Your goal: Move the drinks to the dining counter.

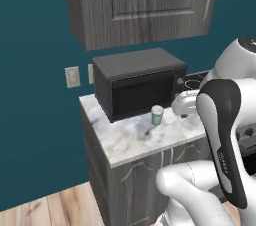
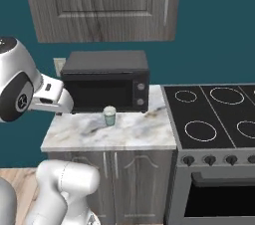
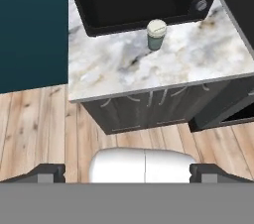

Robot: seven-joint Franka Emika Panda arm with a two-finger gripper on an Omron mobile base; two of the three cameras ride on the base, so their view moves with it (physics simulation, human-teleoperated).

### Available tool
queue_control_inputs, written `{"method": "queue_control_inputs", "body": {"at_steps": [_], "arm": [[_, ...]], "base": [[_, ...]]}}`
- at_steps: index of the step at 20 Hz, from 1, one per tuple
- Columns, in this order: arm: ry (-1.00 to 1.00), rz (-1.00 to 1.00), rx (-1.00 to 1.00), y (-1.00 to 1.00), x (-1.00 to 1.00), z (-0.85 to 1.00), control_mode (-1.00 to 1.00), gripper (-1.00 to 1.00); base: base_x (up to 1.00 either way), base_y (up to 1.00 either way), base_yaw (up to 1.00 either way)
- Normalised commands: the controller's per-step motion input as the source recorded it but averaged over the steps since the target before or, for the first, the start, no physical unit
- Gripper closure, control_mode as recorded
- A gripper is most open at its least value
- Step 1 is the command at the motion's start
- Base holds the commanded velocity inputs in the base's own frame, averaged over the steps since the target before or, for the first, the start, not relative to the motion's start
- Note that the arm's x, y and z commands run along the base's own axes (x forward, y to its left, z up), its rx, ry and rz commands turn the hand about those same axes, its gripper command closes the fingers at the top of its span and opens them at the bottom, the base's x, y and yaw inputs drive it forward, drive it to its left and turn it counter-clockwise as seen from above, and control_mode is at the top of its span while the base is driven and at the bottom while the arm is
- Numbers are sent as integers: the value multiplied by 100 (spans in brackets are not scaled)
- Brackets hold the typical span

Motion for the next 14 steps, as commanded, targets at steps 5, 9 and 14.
{"method": "queue_control_inputs", "body": {"at_steps": [5, 9, 14], "arm": [[0, 0, 0, 0, 0, 0, 100, -100], [0, 0, 0, 0, 0, 0, 100, -100], [0, 0, 0, 0, 0, 0, 100, -100]], "base": [[22, -16, 0], [13, -50, 3], [44, -45, 36]]}}
